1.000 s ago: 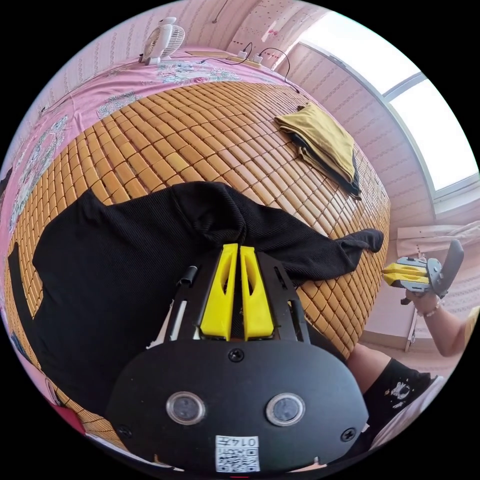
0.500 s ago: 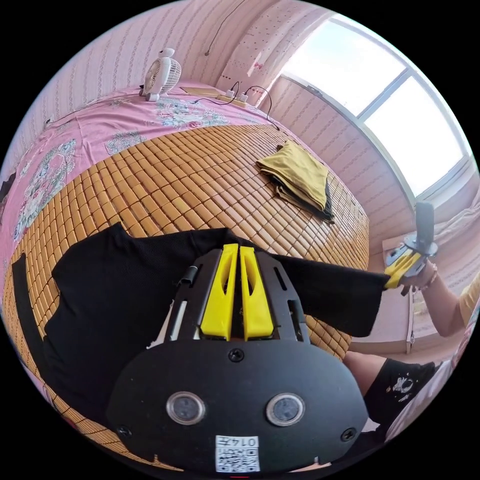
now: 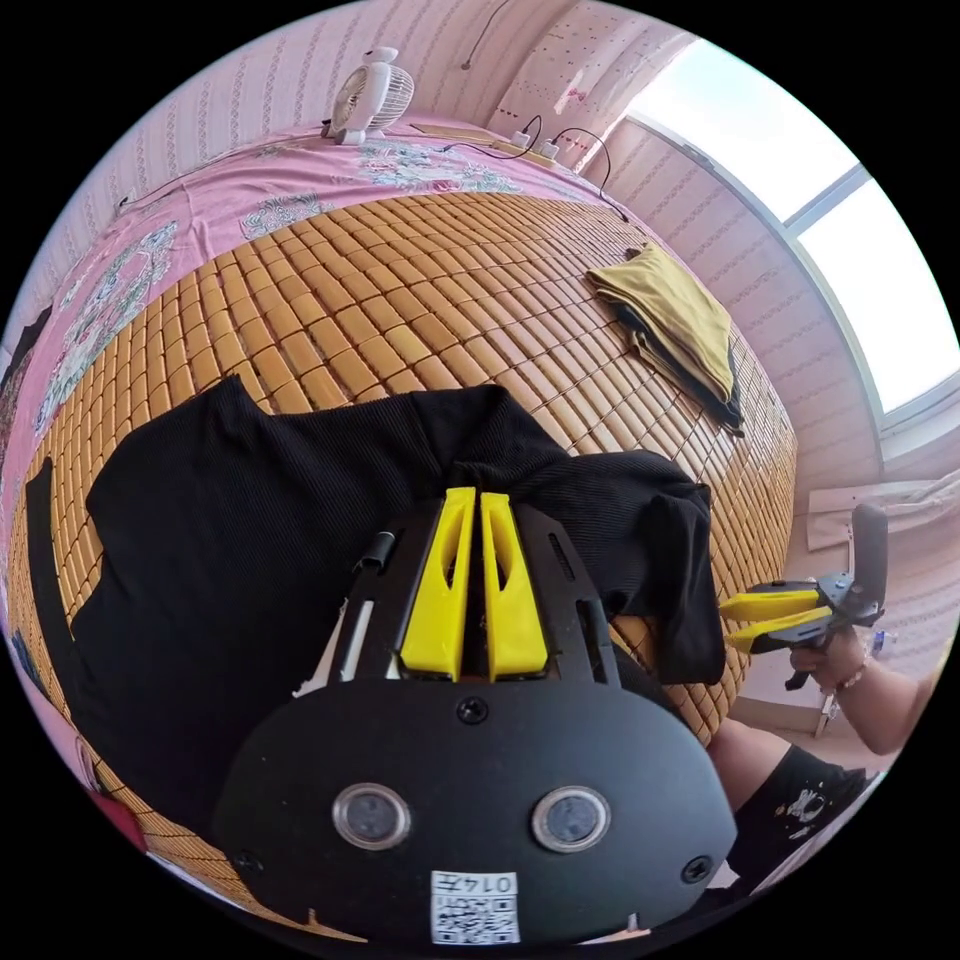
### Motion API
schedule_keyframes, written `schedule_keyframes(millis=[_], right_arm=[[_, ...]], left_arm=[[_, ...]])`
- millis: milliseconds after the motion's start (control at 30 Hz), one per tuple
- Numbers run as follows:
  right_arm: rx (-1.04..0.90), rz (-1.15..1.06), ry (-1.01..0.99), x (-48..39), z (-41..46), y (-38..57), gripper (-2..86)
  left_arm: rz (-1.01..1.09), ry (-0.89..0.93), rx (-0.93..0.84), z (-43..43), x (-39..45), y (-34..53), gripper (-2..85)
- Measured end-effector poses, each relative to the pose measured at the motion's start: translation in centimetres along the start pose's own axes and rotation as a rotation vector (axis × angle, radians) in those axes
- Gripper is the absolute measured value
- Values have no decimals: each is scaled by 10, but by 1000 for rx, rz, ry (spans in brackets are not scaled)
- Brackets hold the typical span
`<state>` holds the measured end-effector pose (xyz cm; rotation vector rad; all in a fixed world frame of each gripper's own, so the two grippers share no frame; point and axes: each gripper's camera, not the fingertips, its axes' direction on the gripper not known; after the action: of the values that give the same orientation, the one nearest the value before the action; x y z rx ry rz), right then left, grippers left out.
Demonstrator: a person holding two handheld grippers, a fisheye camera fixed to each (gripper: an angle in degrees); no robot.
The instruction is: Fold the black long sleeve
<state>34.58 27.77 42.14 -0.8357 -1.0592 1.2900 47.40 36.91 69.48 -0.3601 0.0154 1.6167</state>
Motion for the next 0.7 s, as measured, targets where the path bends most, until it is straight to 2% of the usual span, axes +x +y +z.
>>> schedule_keyframes(millis=[167, 300, 367, 467, 533, 600, 700], right_arm=[[-47, -89, -16, -22, 19, 8, 27], [-32, -140, -86, -7, -49, 32, 17], [-20, -115, -25, 7, -95, 45, 15], [134, 107, 178, 48, -173, 69, 21], [297, 287, 313, 78, -213, 91, 44], [353, 349, 362, 87, -218, 102, 62], [287, 383, 388, 90, -183, 107, 85]], left_arm=[[0, 13, -32, -2, -2, -8, -7], [44, 27, 32, -15, 3, -8, 3], [61, 96, 104, -32, 5, -7, 20], [56, 178, 187, -52, 2, -9, 30], [57, 165, 223, -61, 0, -13, 34], [44, 143, 215, -61, -4, -20, 44], [-21, 117, 147, -44, -16, -34, 63]])
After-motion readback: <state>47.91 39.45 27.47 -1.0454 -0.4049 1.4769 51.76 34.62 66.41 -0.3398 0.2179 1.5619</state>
